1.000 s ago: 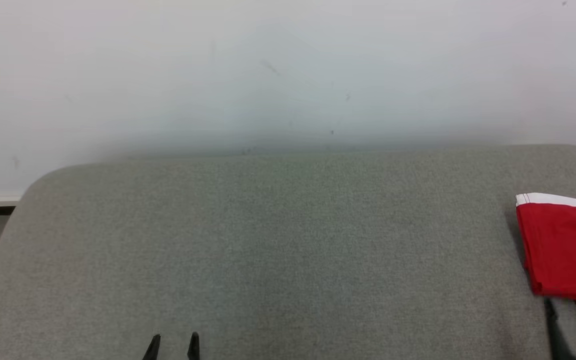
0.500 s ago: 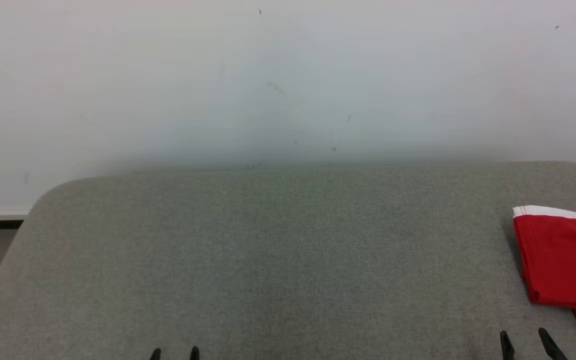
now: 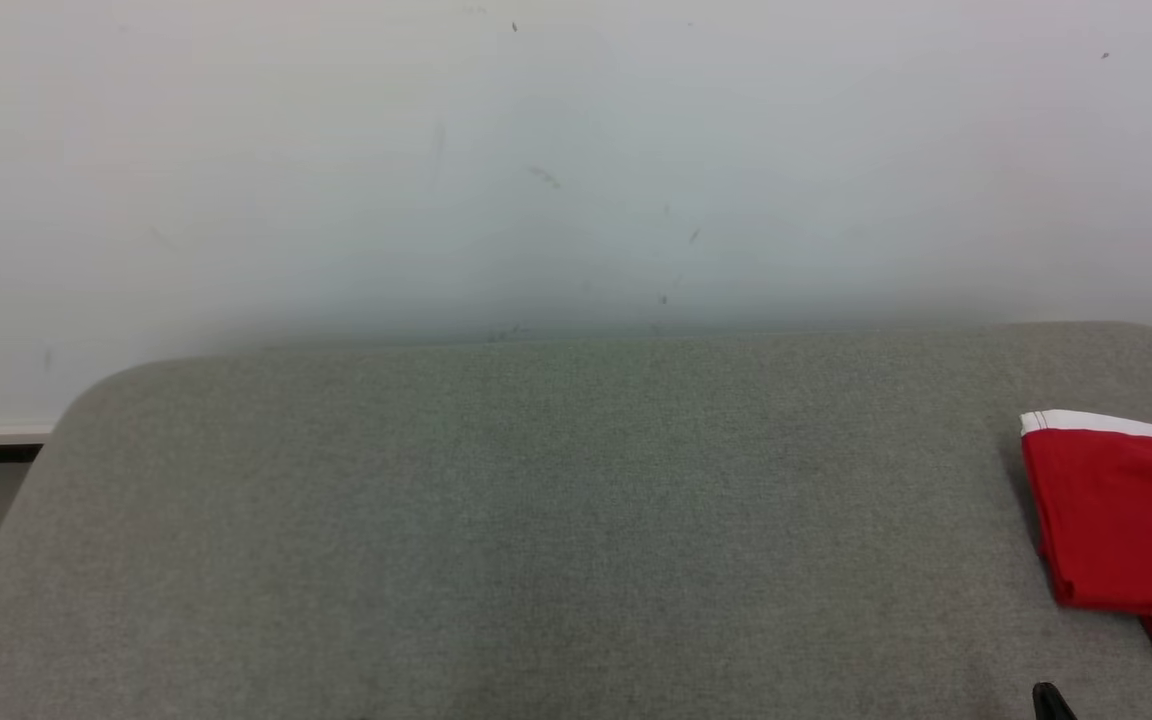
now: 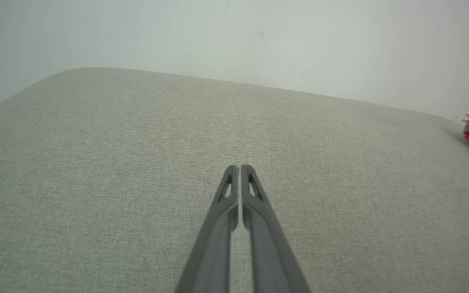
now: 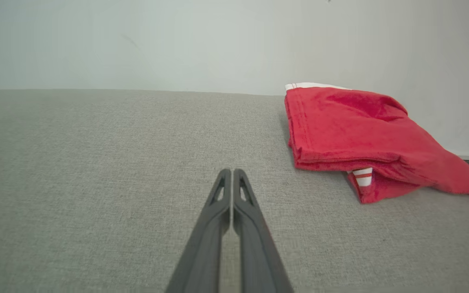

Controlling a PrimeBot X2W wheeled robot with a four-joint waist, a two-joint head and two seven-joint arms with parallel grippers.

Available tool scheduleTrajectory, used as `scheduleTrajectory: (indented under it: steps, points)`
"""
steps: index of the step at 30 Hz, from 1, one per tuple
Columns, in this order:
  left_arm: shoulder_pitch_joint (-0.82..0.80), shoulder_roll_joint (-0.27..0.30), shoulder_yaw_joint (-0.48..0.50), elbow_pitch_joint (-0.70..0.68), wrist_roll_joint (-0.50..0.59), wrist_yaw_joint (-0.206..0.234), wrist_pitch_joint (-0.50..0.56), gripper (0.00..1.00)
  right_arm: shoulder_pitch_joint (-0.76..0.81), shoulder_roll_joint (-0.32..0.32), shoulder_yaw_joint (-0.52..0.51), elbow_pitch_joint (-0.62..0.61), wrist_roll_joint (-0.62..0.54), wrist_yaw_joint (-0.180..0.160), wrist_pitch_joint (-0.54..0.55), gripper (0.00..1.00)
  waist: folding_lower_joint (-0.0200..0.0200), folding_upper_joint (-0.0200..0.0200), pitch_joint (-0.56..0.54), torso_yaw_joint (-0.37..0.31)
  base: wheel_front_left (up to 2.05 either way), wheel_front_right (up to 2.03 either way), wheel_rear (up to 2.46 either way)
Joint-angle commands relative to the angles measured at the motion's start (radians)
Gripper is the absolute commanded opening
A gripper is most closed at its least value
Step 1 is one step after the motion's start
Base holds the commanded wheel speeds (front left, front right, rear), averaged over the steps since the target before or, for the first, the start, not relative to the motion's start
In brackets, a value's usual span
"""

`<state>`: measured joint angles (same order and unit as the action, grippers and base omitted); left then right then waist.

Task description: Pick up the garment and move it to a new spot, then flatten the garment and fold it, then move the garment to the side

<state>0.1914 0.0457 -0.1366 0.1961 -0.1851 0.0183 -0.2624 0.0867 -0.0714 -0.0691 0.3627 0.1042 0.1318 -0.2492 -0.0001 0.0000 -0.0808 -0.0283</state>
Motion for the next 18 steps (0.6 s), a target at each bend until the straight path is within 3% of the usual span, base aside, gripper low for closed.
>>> scheduleTrajectory:
  steps: [1,18]
  points:
    - [-0.01,0.001,0.004,-0.013,-0.025,-0.002,0.004,0.0,-0.018,-0.006,-0.009,-0.009,0.023,0.0,0.007,0.0,0.0001,0.0,0.001,0.0,0.0,0.0,0.0]
    - [-0.079,0.014,0.046,0.004,-0.353,-0.035,0.077,0.0,-0.055,-0.001,-0.013,-0.04,0.358,0.0,0.084,0.0,0.0001,0.0,0.012,0.004,0.0,0.0,0.0]
